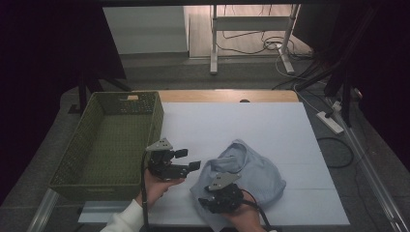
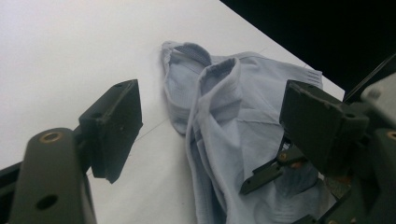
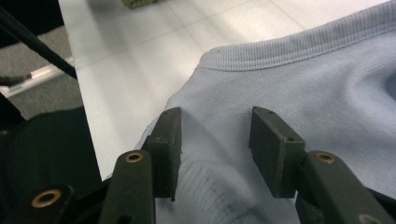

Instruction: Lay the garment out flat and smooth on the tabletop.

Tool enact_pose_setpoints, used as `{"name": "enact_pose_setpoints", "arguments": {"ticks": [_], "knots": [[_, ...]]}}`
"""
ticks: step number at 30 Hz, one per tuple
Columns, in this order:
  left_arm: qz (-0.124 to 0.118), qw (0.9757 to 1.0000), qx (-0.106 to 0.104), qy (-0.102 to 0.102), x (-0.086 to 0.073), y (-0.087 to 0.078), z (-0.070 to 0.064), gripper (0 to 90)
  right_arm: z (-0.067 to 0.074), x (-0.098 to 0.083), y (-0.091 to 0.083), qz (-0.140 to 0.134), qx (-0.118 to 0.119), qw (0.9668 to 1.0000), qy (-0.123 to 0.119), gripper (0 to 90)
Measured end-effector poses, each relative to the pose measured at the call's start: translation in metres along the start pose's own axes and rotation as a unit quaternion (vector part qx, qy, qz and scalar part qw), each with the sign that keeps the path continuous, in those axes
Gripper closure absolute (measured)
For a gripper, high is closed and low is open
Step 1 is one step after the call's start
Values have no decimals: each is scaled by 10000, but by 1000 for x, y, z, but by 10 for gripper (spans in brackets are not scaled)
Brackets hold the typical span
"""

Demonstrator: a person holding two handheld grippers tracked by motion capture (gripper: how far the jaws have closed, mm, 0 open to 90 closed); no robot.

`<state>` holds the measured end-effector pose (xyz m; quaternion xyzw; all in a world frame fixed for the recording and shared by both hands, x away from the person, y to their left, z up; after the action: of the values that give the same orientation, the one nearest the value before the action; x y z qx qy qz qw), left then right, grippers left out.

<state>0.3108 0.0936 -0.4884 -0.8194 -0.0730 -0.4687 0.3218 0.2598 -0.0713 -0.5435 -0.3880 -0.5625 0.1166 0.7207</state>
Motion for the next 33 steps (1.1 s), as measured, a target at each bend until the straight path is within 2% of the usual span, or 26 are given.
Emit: {"name": "enact_pose_setpoints", "arguments": {"ticks": [3,4,7,8,9,11,13,14,16,17,18,19,20,23,29,33], "knots": [[12,10000,22,-6,0,0,0,222,-2,1,-4,-108,2,9999,59,535],[10,10000,20,-2,0,0,0,222,-4,3,-12,-240,-46,9997,55,517],[11,10000,26,11,0,1,0,223,-7,4,-23,-333,-55,9994,82,502],[12,10000,20,5,0,1,0,223,-13,3,-34,-436,-145,9989,117,494],[23,10000,14,8,0,2,0,223,-13,3,-34,-436,-145,9989,117,494],[31,10000,-1,15,0,4,-1,222,-25,-1,-51,-512,-268,9981,211,477],[34,10000,-16,22,0,5,-1,221,-30,-3,-56,-513,-286,9980,253,472],[56,10000,-21,35,0,7,-1,221,-41,-8,-67,-562,-472,9967,353,469],[49,10000,-30,33,1,9,-1,223,-52,-12,-76,-604,-590,9951,521,458],[61,10000,-36,39,1,10,-2,223,-52,-12,-76,-604,-590,9951,521,458],[90,9999,-38,51,2,14,-2,224,-63,-17,-83,-649,-728,9931,652,454],[90,9999,-38,51,2,14,-2,224,-63,-17,-83,-649,-728,9931,652,454],[123,9999,-54,70,3,18,-3,226,-72,-20,-89,-710,-820,9911,769,454],[169,9998,-66,84,3,23,-3,232,-80,-22,-96,-764,-898,9894,853,451],[251,9996,-128,74,6,35,-2,251,-89,-24,-106,-869,-1063,9862,920,443],[290,9994,-144,79,10,44,-2,254,-93,-27,-110,-870,-1108,9854,952,443]]}}
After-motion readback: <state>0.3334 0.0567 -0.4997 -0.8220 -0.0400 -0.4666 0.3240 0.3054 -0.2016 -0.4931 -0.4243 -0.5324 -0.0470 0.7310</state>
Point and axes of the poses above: each handheld gripper's, and its own axes: y roughly forward along the jaws, x roughly out of its top, z roughly to its left, the point moved 5 cm from there along y, roughly forward along the jaws, and after that the axes turned 1 degree about y, right-handed, at the moved point
